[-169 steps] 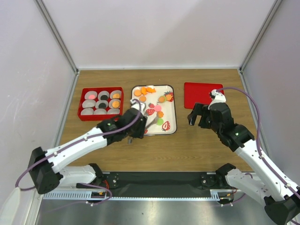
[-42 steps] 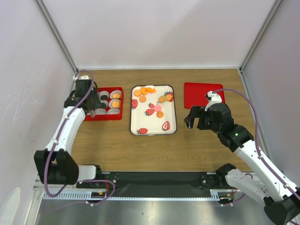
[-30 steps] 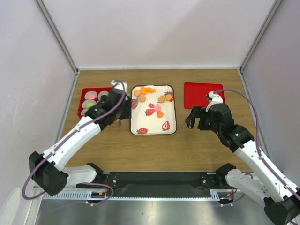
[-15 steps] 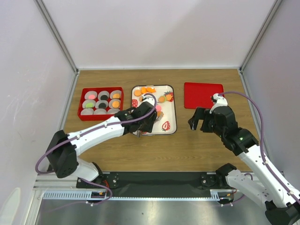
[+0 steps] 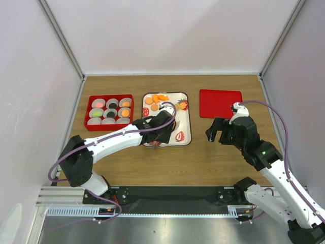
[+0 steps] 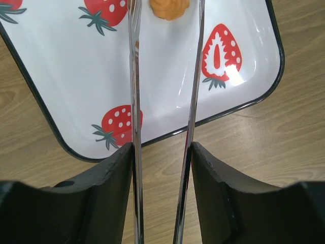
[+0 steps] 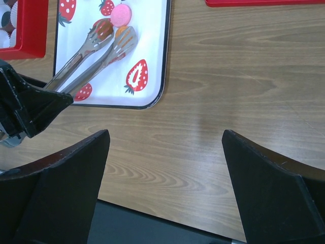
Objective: Pack the cookies
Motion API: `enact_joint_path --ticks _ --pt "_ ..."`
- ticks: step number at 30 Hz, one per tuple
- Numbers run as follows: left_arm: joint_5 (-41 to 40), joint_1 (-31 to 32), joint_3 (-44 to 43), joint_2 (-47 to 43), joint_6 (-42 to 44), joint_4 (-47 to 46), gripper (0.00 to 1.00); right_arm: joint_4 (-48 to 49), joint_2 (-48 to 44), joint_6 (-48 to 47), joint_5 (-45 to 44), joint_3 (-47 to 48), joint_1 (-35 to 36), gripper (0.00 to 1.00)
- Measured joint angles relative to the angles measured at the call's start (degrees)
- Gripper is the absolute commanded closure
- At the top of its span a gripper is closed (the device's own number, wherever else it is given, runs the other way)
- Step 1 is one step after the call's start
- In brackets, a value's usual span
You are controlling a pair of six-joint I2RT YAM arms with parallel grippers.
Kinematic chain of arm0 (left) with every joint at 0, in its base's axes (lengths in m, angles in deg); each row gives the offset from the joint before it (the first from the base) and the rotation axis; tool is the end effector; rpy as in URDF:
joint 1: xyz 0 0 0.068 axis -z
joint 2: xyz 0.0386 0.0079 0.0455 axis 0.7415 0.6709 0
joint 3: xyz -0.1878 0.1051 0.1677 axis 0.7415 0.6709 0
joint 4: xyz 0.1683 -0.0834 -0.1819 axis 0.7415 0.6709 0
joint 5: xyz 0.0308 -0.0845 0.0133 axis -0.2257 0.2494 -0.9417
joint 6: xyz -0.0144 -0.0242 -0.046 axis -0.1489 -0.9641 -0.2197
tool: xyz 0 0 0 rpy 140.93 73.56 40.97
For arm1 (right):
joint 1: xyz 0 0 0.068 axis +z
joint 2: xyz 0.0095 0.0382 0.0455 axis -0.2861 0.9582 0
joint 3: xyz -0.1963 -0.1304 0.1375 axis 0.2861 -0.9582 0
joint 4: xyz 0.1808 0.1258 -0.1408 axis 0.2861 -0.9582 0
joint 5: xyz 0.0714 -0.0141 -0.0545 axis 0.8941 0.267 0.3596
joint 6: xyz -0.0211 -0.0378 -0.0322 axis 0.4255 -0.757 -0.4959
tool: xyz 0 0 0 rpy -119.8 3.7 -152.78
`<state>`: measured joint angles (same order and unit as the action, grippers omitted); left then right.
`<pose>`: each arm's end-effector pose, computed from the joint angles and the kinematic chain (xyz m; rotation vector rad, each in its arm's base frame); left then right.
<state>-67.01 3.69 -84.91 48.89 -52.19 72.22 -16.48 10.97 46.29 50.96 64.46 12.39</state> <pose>0.2084 -0.2446 0.2438 0.4219 2.4512 -0.1786 0.1380 0.0715 0.3179 0.0174 2.1549 0.4375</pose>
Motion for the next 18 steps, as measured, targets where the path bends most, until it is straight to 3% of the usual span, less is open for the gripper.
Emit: enact_joint_path --ticks 10,18 --pt "-0.2 0.1 -1.0 1.8 -0.4 -0.2 0.59 -0.2 -0.5 0.0 -0.2 0.0 0.0 0.00" --pt "-1.0 0.1 -2.8 1.8 -0.4 1.3 0.61 -0.5 -0.4 -0.3 -0.2 0.7 0.0 0.00"
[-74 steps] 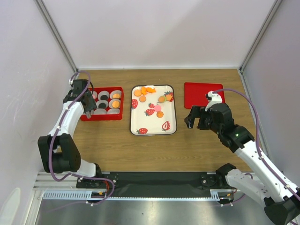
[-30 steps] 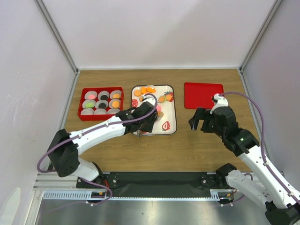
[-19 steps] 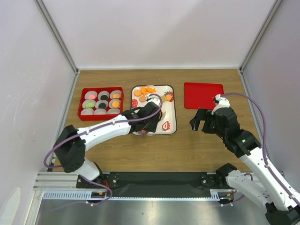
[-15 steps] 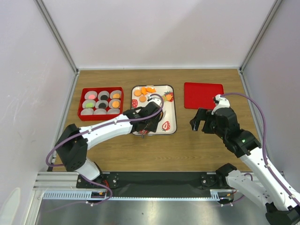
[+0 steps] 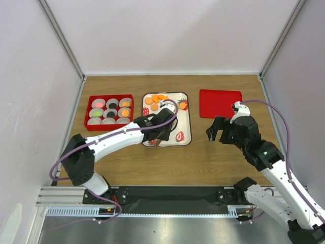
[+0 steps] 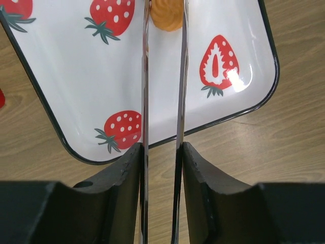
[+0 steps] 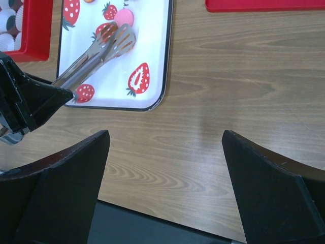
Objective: Pack the cookies
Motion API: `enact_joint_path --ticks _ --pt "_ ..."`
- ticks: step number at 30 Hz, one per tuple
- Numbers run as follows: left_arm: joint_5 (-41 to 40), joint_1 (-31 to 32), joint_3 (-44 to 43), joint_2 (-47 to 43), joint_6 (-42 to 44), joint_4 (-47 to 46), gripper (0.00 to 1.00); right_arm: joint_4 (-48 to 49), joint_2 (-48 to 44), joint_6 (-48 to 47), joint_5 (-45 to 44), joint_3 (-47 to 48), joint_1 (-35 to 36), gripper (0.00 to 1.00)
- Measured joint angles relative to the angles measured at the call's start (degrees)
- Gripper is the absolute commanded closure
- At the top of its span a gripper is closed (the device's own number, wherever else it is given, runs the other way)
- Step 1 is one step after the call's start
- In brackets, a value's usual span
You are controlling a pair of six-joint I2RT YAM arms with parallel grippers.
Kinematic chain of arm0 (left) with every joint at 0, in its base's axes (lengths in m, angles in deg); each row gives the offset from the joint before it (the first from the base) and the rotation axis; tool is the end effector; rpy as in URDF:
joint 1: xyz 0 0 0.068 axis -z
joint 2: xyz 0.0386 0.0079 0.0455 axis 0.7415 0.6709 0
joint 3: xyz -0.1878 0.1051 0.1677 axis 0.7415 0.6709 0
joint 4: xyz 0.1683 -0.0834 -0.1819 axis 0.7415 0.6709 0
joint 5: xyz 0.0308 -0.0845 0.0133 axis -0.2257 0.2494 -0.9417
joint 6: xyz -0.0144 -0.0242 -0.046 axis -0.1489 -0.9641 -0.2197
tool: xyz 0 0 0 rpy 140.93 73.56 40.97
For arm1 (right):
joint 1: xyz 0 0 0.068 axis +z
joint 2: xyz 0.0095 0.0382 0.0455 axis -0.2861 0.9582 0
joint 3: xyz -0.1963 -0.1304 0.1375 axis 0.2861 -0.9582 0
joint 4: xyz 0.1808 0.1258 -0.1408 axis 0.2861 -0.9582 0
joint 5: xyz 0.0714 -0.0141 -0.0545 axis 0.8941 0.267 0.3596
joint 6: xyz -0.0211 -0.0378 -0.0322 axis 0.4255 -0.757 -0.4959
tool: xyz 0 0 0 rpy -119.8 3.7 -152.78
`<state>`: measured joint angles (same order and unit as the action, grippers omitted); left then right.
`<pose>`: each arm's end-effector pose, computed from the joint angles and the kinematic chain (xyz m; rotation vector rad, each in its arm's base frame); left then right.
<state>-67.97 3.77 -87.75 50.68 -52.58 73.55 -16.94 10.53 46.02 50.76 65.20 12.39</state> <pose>0.2138 -0.2512 0.2483 0.4092 2.4488 -0.1610 0.1359 0.0702 0.3225 0.0155 2.1416 0.4370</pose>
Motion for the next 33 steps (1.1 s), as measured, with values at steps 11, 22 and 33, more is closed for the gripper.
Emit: enact_joint_path --ticks 11,22,33 --pt "-0.6 0.0 -1.4 -7.0 1.6 4.1 0.60 -0.9 6.9 -0.5 -2.1 7.8 0.0 0.00" --pt "-1.9 -3.5 -10.2 -11.1 -0.3 15.4 0.60 -5.1 15.9 1.4 0.4 18.0 -2.6 0.00" --pt "-3.9 -9.5 -12.0 -16.8 -4.1 25.4 0.59 -7.4 18.0 2.6 8.0 12.6 -2.6 0.00"
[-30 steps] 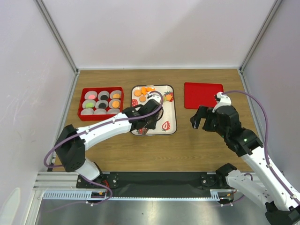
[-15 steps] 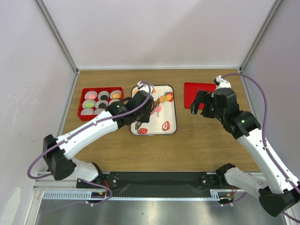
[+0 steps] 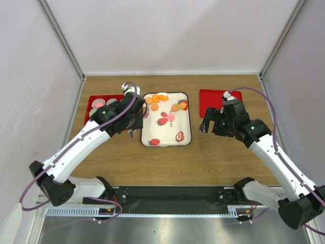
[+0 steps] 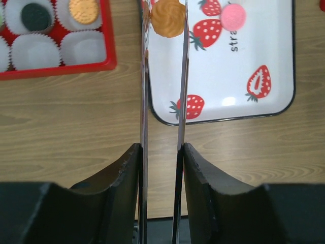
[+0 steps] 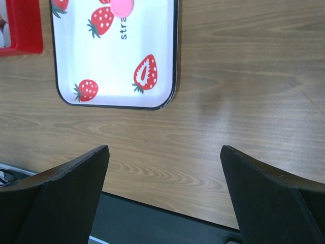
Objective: Pack the cookies
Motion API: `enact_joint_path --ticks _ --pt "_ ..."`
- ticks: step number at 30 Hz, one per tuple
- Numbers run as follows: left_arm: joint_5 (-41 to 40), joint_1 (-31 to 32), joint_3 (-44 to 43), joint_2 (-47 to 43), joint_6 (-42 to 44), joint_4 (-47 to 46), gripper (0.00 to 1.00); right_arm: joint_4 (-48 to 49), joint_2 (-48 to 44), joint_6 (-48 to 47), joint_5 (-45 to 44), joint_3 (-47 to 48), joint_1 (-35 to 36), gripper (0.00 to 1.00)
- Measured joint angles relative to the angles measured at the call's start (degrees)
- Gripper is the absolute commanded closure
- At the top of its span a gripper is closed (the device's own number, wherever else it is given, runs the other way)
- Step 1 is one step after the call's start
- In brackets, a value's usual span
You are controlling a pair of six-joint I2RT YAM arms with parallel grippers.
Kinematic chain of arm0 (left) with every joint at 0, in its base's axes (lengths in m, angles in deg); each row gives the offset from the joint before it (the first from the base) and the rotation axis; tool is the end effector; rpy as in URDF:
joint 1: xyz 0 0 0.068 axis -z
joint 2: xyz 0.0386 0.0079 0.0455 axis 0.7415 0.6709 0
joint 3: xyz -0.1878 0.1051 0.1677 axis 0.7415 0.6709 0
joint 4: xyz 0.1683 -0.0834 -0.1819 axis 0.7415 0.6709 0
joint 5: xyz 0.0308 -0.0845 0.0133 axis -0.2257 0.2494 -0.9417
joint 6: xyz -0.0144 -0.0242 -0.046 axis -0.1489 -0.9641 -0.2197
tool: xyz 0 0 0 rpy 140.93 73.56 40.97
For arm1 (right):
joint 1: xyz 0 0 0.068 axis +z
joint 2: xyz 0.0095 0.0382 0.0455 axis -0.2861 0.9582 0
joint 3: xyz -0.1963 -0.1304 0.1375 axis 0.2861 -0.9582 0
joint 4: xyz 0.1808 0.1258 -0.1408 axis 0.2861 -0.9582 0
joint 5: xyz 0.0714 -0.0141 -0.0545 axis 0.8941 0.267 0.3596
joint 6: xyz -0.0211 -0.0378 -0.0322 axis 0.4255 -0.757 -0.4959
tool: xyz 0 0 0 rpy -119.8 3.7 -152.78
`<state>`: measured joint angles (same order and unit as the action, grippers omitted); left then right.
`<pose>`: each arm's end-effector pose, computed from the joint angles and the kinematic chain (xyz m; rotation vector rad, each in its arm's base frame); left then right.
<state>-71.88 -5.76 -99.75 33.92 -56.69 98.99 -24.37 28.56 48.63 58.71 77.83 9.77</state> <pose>0.1922 -0.1549 0.3663 0.0706 2.3979 -0.0945 0.1877 0.0937 0.3325 0.0352 2.3916 0.4823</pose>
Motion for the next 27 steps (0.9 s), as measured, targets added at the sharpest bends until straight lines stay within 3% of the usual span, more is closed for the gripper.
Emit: enact_joint_path --ticks 18,27 --pt "1.9 -13.5 4.8 -2.2 -0.4 1.9 0.59 2.6 6.2 -1.4 5.6 -2.6 0.0 0.01" --pt "3.3 -17.1 7.7 -2.2 1.1 1.4 0.59 3.9 7.0 -1.5 6.9 -3.8 0.0 0.00"
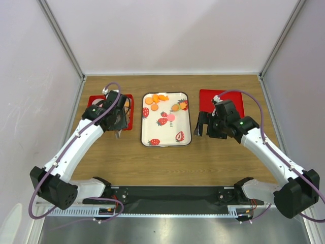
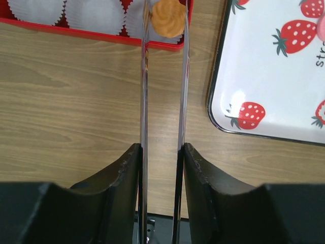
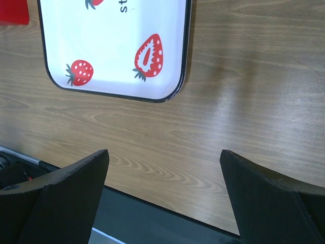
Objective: Pack the cookies
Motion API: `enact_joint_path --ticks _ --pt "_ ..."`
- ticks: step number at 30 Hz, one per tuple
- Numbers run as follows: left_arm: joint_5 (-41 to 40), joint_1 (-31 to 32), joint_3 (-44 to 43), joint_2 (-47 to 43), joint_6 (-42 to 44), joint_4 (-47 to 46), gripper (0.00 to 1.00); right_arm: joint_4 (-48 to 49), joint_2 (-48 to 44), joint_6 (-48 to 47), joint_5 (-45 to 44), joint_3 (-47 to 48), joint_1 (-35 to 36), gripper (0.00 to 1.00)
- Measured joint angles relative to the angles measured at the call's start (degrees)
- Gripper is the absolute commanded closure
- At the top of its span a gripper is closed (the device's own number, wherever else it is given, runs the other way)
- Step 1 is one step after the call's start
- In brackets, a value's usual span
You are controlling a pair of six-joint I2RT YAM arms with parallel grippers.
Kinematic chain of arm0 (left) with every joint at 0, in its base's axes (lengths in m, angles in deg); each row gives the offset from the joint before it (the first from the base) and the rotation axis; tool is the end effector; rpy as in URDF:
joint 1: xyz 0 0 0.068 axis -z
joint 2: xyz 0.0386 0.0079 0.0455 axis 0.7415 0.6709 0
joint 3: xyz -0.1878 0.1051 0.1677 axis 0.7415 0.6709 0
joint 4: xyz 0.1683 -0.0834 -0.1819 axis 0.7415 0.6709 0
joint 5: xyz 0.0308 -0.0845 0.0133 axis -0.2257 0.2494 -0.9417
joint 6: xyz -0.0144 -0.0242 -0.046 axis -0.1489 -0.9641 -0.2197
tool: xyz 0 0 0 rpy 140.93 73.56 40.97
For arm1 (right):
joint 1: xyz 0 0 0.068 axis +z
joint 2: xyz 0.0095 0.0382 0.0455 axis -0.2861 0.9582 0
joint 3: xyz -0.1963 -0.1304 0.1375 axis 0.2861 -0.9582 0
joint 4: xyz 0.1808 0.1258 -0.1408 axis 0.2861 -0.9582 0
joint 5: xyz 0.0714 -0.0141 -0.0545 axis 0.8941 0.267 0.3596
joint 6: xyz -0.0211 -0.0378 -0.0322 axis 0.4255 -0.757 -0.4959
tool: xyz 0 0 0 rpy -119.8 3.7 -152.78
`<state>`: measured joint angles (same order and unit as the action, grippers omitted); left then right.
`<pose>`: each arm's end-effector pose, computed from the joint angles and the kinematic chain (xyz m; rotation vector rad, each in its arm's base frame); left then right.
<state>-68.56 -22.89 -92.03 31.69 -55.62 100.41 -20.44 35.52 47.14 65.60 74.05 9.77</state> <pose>0.2166 -0.0877 0.3323 -0.2256 2.5146 0.0665 0.2100 0.1095 0.2918 -0.0487 2.5330 0.5568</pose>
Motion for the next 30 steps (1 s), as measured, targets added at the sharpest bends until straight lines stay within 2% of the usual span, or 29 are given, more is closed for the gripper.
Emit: enact_joint_path --ticks 13,30 --pt "0.7 -4.4 3.7 0.0 2.5 -2.8 0.59 0.4 0.1 0.0 0.5 -0.7 0.0 0.00" --pt "2.1 -5.8 4.6 2.0 4.2 -5.7 0.56 0.5 0.2 0.0 0.7 -1.6 0.0 0.00"
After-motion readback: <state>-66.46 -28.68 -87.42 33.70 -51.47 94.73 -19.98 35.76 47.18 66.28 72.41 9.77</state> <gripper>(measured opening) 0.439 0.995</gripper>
